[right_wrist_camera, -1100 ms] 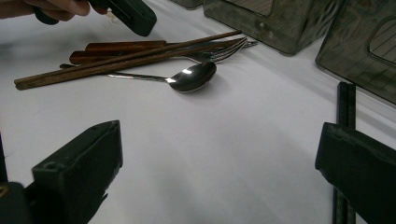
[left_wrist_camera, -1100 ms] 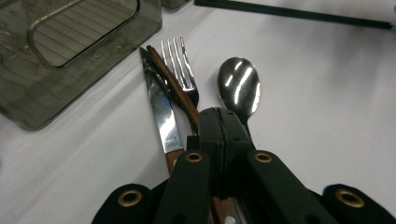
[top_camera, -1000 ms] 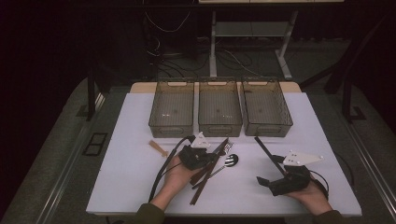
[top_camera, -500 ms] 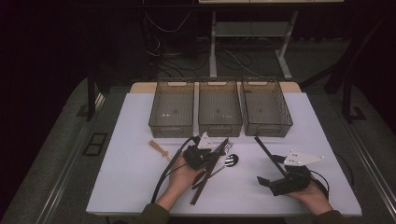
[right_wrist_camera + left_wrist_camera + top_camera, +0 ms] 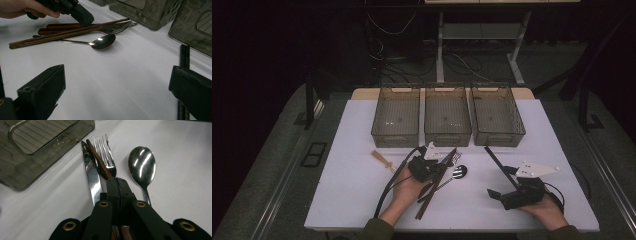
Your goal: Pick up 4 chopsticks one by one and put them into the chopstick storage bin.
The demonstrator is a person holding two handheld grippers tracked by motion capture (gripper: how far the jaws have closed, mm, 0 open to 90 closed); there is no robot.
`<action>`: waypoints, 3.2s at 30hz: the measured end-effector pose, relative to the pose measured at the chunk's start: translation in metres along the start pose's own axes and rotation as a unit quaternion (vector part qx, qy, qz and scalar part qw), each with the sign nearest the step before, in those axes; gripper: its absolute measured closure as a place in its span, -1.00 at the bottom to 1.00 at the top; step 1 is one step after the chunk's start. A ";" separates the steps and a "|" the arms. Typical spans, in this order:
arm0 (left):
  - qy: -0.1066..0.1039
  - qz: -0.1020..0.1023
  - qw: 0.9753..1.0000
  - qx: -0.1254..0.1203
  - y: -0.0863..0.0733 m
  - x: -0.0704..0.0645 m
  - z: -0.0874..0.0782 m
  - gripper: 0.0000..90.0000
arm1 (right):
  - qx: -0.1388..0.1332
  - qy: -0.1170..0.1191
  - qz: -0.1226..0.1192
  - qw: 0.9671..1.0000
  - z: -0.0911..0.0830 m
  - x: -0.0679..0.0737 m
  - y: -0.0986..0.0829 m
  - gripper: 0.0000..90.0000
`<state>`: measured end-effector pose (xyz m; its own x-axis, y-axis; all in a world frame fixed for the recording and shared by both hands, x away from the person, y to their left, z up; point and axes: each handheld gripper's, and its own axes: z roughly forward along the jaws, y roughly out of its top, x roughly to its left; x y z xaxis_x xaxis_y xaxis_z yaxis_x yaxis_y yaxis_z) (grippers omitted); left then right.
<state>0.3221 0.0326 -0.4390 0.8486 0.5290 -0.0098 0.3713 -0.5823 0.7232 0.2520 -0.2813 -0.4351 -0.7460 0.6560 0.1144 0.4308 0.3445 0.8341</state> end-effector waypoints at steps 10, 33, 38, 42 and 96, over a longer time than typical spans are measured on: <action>-0.005 0.002 1.000 0.006 0.000 -0.002 0.004 0.98 | 0.000 0.001 0.000 1.000 0.000 0.000 0.000 -0.98; -0.015 0.002 1.000 -0.001 0.001 -0.007 0.009 0.98 | 0.000 0.001 -0.001 1.000 0.000 0.000 0.000 -0.98; -0.017 0.004 1.000 -0.001 0.001 -0.008 0.009 0.98 | -0.001 0.000 -0.001 1.000 0.000 0.000 0.000 -0.98; -0.019 0.003 1.000 -0.003 0.002 -0.009 0.010 0.98 | 0.000 0.000 0.000 1.000 0.000 0.000 0.000 -0.98; -0.021 0.021 0.999 0.019 0.005 -0.023 0.009 0.53 | -0.003 0.001 0.001 1.000 -0.001 0.000 0.000 -0.98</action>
<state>0.3079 0.0121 -0.4415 0.8788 0.4771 -0.0102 0.3485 -0.6271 0.6966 0.2516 -0.2821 -0.4346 -0.7458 0.6559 0.1165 0.4288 0.3388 0.8375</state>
